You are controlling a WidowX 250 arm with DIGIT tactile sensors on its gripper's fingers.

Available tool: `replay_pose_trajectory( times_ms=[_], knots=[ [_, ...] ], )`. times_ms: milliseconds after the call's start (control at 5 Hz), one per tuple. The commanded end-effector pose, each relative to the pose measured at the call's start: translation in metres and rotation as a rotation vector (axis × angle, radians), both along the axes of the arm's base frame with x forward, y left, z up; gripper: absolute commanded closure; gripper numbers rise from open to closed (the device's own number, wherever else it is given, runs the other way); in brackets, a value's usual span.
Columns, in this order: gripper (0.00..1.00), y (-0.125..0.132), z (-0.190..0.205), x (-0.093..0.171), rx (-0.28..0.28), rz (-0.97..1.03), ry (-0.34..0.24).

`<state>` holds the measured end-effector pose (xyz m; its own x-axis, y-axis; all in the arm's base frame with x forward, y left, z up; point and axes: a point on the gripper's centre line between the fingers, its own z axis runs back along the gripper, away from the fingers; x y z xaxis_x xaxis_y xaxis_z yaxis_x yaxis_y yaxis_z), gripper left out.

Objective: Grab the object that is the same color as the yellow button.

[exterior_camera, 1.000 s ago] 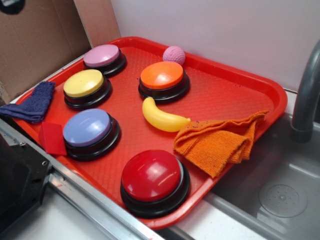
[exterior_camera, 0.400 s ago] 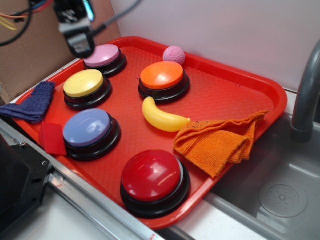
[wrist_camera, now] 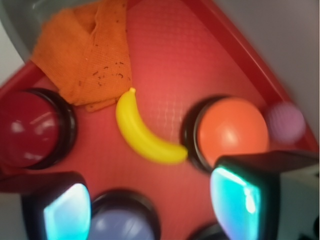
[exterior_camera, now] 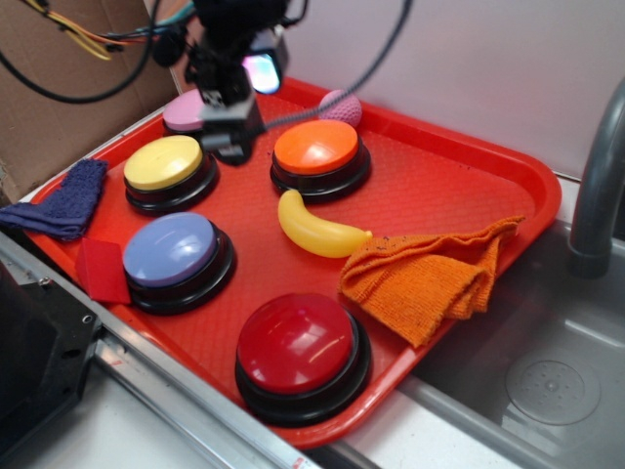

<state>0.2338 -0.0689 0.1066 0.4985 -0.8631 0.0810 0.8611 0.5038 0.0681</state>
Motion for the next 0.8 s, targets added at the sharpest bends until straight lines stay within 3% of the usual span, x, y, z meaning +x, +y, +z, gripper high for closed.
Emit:
replay_pose_trajectory(
  times_ms=[0,600],
  knots=[
    [0.00,-0.023,-0.039,0.000,0.029,-0.229,-0.009],
    [0.00,-0.025,-0.089,0.002,0.059,-0.368,0.006]
  ],
)
